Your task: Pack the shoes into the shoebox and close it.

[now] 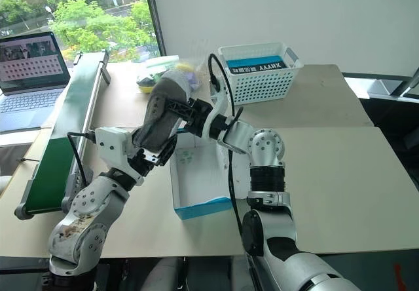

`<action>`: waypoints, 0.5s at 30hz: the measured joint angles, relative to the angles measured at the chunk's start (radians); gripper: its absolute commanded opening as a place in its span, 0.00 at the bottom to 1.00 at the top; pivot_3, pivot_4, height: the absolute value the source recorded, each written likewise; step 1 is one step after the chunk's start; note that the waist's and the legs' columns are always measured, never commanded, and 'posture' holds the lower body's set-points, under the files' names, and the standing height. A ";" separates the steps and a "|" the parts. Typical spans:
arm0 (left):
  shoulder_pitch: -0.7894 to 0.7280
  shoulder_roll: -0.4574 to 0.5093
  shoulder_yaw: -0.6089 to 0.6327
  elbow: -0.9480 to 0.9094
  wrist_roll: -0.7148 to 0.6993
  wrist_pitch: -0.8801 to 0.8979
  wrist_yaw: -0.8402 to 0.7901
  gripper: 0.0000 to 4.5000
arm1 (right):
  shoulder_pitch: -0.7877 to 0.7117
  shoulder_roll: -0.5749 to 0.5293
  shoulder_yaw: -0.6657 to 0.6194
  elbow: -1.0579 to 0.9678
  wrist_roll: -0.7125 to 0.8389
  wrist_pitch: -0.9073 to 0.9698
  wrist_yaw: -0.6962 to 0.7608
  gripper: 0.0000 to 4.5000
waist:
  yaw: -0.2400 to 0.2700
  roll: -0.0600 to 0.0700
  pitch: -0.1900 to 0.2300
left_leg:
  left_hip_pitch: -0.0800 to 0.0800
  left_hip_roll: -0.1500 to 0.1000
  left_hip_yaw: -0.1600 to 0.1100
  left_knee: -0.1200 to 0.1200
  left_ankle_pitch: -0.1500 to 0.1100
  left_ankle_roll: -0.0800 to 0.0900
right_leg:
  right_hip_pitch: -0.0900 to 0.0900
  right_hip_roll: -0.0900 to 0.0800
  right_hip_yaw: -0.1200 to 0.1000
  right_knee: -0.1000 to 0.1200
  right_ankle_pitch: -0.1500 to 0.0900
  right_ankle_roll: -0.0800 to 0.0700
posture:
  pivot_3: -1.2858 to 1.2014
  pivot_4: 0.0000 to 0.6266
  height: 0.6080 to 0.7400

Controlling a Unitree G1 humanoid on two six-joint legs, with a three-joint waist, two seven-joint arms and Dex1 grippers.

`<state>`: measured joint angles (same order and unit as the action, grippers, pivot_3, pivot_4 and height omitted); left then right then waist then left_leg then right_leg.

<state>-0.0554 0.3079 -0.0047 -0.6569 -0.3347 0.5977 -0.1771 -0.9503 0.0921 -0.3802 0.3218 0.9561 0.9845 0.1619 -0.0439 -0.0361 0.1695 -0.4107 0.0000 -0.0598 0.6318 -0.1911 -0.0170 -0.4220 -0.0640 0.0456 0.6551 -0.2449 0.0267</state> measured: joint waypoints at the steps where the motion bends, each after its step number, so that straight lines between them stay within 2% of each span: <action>1: 0.011 0.005 0.000 0.000 0.001 0.000 -0.005 0.96 | -0.014 -0.001 -0.013 0.016 -0.002 -0.018 -0.012 0.11 | 0.000 0.000 0.000 | 0.000 0.000 0.000 0.000 0.000 0.000 | 0.000 0.000 0.000 0.000 0.000 0.000 | 0.52 0.24 0.96; 4: 0.047 0.041 0.000 -0.005 0.002 -0.001 -0.038 0.96 | -0.082 -0.043 -0.032 0.065 -0.030 -0.068 -0.047 0.11 | -0.002 0.001 0.001 | 0.000 0.001 0.000 -0.002 0.000 0.000 | -0.001 0.001 0.000 -0.001 0.000 0.000 | 0.52 0.24 0.96; 7: 0.091 0.080 0.011 -0.018 0.001 -0.005 -0.073 0.96 | -0.119 -0.135 -0.023 0.093 -0.034 0.001 -0.070 0.11 | 0.001 0.001 0.001 | 0.000 0.002 0.000 -0.002 0.000 0.000 | 0.000 0.002 0.000 -0.003 0.000 0.000 | 0.52 0.24 0.96; 11: 0.134 0.138 0.053 -0.016 0.000 -0.018 -0.129 0.96 | -0.134 -0.287 0.054 0.084 -0.037 0.295 -0.075 0.11 | 0.002 0.002 0.001 | -0.002 0.002 0.000 -0.003 0.000 0.001 | 0.000 0.002 0.000 -0.006 0.000 -0.001 | 0.52 0.24 0.96; 15: 0.130 0.141 0.055 0.013 0.002 -0.054 -0.170 0.96 | -0.139 -0.289 0.061 0.082 -0.034 0.518 -0.101 0.11 | -0.004 0.002 0.001 | -0.002 0.004 0.001 -0.003 -0.001 0.001 | -0.001 0.003 0.000 -0.006 0.001 -0.002 | 0.52 0.24 0.96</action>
<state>0.0745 0.4491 0.0499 -0.6435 -0.3326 0.5433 -0.3470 -1.0891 -0.1971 -0.3193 0.4036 0.9219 1.5022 0.0611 -0.0483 -0.0343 0.1704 -0.4127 0.0038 -0.0585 0.6285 -0.1916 -0.0159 -0.4228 -0.0610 0.0460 0.6489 -0.2439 0.0249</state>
